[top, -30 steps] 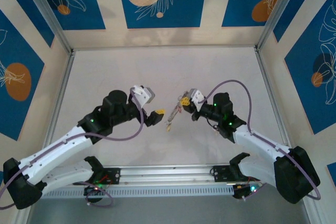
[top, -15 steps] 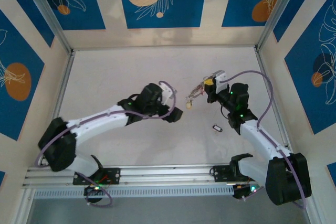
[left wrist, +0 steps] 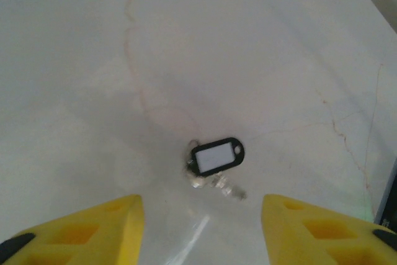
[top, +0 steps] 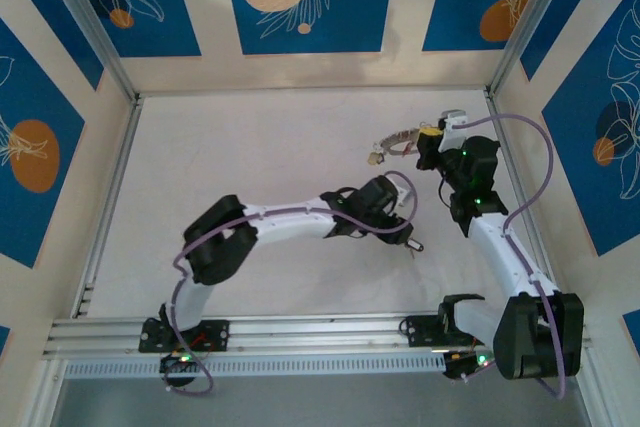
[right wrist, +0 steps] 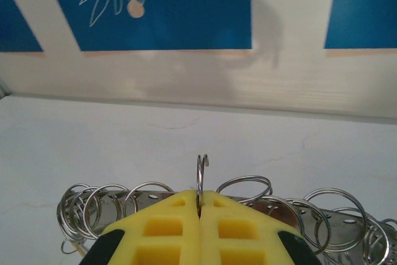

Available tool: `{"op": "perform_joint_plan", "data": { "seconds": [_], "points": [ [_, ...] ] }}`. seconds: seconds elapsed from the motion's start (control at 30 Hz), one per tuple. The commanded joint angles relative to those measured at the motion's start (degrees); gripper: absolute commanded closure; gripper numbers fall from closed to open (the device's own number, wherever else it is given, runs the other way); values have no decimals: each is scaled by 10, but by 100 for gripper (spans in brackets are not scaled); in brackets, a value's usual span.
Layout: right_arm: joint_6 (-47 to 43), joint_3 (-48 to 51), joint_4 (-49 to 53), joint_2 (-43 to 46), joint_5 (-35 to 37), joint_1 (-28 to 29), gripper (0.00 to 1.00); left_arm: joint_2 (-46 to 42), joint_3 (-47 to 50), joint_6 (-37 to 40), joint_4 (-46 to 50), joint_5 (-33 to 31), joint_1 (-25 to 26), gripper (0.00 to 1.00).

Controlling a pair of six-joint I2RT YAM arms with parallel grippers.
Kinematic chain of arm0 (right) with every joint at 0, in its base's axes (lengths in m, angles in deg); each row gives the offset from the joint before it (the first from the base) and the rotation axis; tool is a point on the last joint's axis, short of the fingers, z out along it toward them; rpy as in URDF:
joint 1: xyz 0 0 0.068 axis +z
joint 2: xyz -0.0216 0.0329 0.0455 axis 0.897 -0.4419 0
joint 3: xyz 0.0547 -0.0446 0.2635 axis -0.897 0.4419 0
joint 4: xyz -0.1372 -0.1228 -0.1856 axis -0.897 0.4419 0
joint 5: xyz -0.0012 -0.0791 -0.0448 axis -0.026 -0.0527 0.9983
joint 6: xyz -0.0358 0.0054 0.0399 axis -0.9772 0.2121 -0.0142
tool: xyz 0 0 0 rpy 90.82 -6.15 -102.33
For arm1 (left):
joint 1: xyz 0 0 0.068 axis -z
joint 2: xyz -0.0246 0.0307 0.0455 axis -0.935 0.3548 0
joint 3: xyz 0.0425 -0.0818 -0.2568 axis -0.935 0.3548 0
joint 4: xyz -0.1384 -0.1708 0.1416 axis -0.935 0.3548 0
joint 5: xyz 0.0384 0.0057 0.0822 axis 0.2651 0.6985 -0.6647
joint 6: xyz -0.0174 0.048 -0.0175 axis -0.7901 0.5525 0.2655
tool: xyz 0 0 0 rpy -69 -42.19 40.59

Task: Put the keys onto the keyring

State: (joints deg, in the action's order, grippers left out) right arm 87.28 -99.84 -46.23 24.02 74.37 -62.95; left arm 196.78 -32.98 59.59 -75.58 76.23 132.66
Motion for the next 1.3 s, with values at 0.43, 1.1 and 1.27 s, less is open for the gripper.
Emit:
{"op": "perform_joint_plan", "data": {
  "seconds": [0.43, 1.1, 1.27],
  "points": [
    [30, -34, -8, 3, -18, -34, 100, 114, -158, -25, 127, -99, 28, 56],
    [22, -29, -15, 1, -30, -44, 100, 186, -227, -52, 167, -58, 28, 74],
    [26, -26, -19, -3, -34, -49, 100, 199, -254, -68, 205, -53, 28, 74]
  ]
}}
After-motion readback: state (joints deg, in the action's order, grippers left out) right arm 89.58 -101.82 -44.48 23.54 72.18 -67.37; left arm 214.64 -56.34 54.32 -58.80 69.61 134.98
